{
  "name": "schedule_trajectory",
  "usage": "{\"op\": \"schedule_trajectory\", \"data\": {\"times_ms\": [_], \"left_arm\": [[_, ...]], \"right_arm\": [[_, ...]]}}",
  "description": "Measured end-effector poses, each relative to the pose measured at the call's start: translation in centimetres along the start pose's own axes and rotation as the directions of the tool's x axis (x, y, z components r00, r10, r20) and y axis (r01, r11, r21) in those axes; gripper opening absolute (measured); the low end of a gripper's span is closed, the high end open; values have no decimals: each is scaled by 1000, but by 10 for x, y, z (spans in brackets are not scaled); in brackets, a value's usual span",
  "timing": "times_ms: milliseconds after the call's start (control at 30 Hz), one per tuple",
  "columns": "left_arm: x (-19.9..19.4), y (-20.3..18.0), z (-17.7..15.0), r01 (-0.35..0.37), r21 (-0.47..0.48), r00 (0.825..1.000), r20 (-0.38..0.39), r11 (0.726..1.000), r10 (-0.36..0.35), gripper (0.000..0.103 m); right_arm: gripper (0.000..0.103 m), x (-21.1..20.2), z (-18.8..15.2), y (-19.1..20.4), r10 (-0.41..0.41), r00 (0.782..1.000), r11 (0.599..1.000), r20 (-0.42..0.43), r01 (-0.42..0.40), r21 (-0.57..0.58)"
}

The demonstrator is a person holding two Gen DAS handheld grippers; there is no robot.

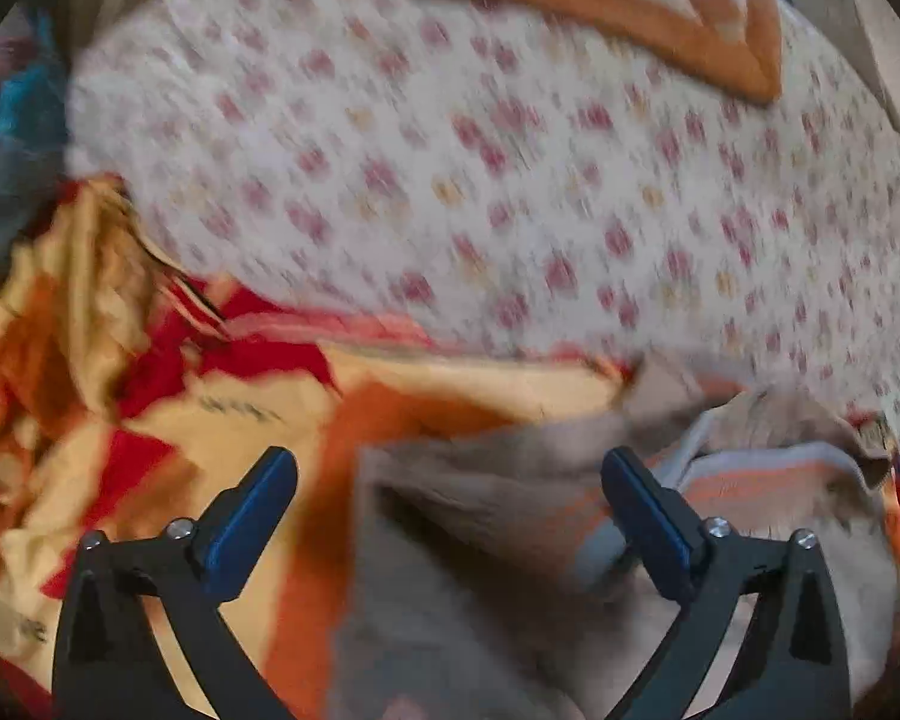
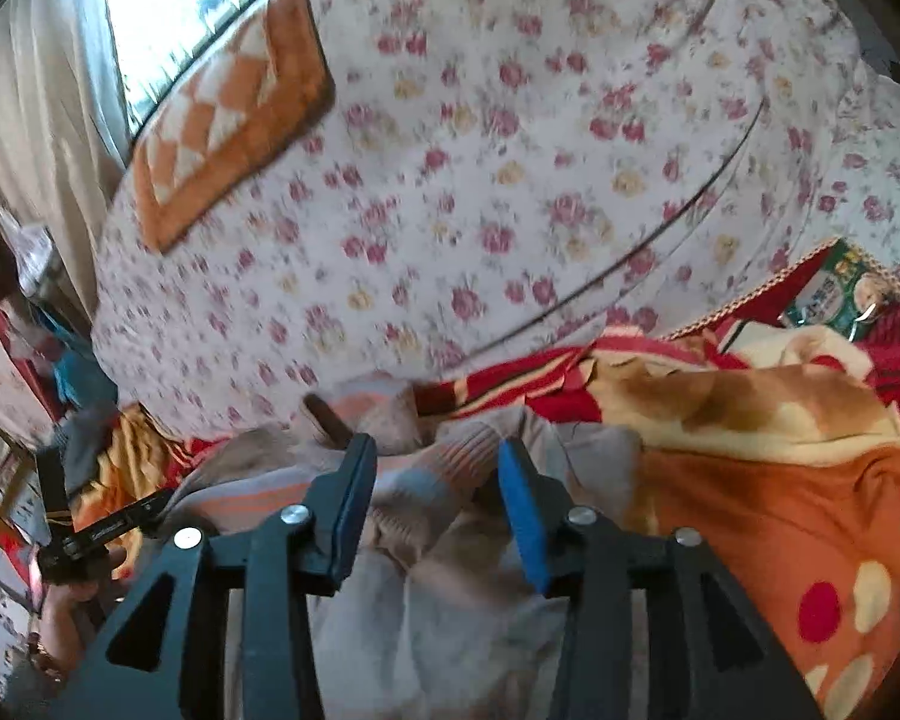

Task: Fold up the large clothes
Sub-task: 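Grasp the orange-striped ribbed hem band with both grippers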

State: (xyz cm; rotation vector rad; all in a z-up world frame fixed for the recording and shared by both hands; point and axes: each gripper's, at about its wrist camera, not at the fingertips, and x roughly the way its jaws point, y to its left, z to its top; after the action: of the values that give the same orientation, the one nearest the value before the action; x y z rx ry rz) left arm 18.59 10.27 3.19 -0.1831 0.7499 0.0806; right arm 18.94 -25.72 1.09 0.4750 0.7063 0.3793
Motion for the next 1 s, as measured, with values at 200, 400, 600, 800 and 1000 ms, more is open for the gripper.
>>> {"op": "schedule_trajectory", "data": {"times_ms": [200,400,600,800,1000], "left_arm": [[-23,-6,6,32,-42,997,68,999,-29,94],[-1,-71,6,75,106,997,-2,992,-76,94],[88,-61,-24,-55,146,978,-191,988,83,92],[110,-48,-31,-16,77,961,-273,997,36,93],[111,-43,-31,18,50,955,-297,999,-2,93]], "right_arm": [[37,-20,9,13,-62,995,996,72,66,-56],[22,12,18,82,-215,974,944,66,224,-241],[22,103,0,53,-330,933,907,-148,269,-323],[19,137,-6,4,-279,916,945,-287,209,-253],[21,130,-3,2,-248,920,956,-303,181,-232]]}}
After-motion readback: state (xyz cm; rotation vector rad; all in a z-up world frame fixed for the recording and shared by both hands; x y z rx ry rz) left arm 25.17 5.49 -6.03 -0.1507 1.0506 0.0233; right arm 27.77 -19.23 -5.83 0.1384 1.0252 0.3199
